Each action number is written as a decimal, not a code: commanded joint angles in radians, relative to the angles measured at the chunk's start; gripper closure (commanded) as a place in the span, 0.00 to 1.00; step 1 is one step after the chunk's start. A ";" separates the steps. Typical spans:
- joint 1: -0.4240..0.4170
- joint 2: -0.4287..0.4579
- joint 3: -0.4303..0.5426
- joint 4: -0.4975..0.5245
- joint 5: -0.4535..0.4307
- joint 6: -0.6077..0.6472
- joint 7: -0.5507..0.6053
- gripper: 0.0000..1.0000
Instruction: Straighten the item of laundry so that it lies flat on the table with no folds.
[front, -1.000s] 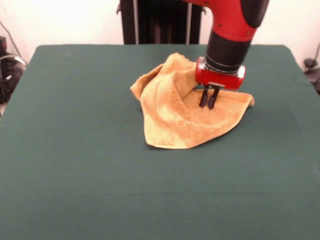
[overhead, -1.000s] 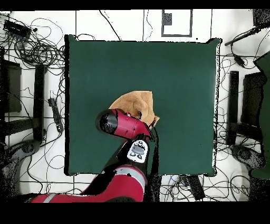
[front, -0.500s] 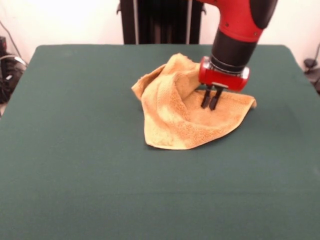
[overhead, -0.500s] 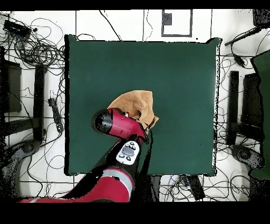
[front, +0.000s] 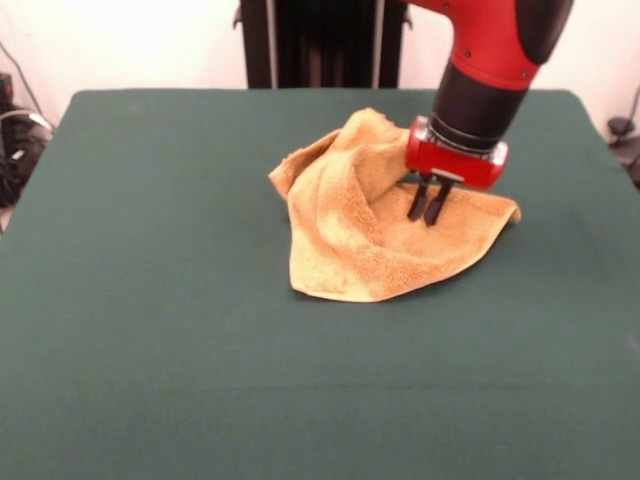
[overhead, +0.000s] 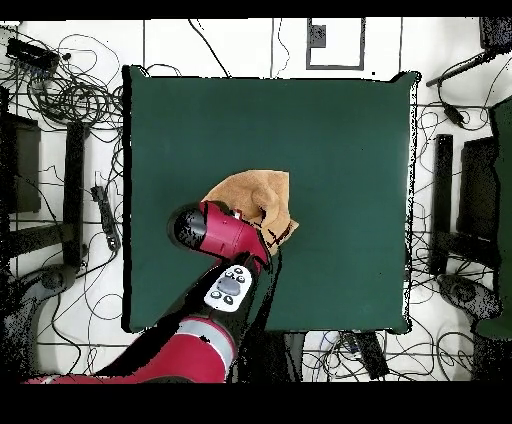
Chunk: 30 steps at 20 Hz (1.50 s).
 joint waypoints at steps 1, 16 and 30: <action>0.042 0.025 0.044 -0.079 0.089 0.090 0.329 1.00; -0.030 -0.021 0.128 0.022 0.005 -0.010 0.219 1.00; -0.387 -0.127 0.297 0.193 -0.332 -0.084 0.018 1.00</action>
